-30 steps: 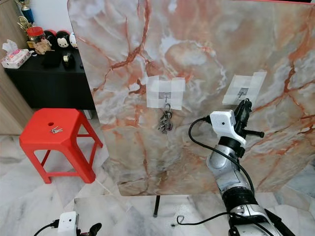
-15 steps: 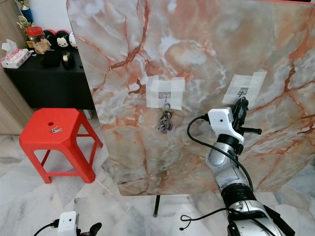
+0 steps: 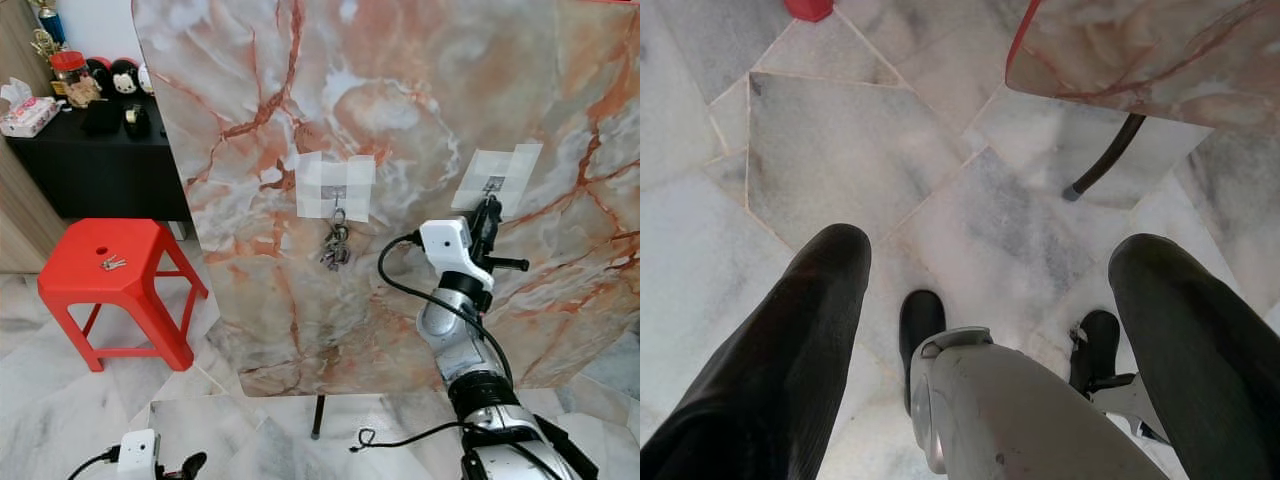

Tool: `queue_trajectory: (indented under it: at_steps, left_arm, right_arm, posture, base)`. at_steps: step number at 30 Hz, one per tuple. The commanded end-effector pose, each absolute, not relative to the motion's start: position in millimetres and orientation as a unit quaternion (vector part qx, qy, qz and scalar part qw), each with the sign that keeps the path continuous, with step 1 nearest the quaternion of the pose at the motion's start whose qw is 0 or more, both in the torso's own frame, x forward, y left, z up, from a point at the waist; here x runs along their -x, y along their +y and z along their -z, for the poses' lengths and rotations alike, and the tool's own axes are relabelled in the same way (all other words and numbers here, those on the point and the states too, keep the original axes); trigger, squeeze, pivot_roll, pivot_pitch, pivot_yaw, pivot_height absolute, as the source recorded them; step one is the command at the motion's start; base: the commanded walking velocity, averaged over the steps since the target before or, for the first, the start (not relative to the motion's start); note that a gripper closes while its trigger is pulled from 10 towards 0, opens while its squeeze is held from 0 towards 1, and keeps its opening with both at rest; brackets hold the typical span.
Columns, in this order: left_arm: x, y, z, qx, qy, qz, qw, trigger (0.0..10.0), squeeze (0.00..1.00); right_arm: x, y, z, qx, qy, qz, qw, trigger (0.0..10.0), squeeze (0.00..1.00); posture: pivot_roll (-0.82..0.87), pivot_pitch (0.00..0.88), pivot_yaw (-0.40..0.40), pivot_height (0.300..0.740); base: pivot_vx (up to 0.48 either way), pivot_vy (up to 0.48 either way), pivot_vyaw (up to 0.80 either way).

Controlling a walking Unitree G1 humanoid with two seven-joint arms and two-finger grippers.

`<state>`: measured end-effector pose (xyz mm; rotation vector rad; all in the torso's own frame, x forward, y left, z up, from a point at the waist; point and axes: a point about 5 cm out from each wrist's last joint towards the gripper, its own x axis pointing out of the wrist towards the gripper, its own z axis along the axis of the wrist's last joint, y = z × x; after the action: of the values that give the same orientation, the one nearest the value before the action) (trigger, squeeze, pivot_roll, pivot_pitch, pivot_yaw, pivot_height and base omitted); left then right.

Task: Hang keys on a hook

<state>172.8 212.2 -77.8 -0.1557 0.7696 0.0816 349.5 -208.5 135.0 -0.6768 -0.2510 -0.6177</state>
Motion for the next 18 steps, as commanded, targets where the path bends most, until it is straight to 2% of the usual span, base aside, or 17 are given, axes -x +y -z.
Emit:
queue_trajectory:
  at_steps: [1,18]
  left_arm:
    - [-171.9,210.6,78.6,0.079,0.376,-0.041,0.922,10.0,0.0]
    - [-172.3,209.6,78.6,0.08,0.376,-0.041,0.922,10.0,0.0]
  right_arm:
    - [-352.3,-207.6,-135.6,0.324,-0.111,0.295,0.892,10.0,0.0]
    - [-351.9,-202.7,-126.6,0.329,-0.088,0.279,0.898,10.0,0.0]
  posture:
    - [0.11,0.076,-0.057,0.74]
    - [0.11,0.076,-0.06,0.74]
  base:
    - [0.0,0.0,0.0]
    - [0.0,0.0,0.0]
